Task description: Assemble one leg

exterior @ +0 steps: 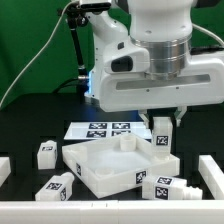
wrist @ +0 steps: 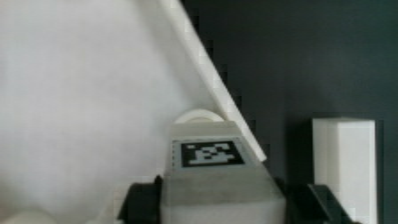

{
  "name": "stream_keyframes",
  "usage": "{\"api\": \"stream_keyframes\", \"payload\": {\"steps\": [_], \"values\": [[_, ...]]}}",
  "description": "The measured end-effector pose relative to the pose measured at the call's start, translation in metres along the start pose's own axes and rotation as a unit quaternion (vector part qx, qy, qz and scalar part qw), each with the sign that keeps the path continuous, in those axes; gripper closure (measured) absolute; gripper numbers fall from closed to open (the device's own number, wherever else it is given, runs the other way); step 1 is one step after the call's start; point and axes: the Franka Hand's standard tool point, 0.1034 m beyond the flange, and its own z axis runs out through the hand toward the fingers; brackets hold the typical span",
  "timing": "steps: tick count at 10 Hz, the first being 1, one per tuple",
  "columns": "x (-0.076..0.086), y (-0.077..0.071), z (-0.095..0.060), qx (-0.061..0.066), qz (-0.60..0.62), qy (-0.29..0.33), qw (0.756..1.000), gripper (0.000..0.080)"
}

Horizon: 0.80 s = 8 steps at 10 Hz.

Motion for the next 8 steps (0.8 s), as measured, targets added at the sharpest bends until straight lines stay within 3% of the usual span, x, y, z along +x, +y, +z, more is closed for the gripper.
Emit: {"api": "stream_keyframes", "payload": {"steps": [3, 7, 8], "values": [[-0.003, 0.005, 0.001, 0.044, 0.169, 0.057, 0.983, 0.0514], [-0.01, -0.001, 0.004, 0.095, 0.401, 0.108, 0.905, 0.0514], [-0.01, -0.008, 0.004, 0.114, 0.463, 0.111, 0.872, 0.0514]]}}
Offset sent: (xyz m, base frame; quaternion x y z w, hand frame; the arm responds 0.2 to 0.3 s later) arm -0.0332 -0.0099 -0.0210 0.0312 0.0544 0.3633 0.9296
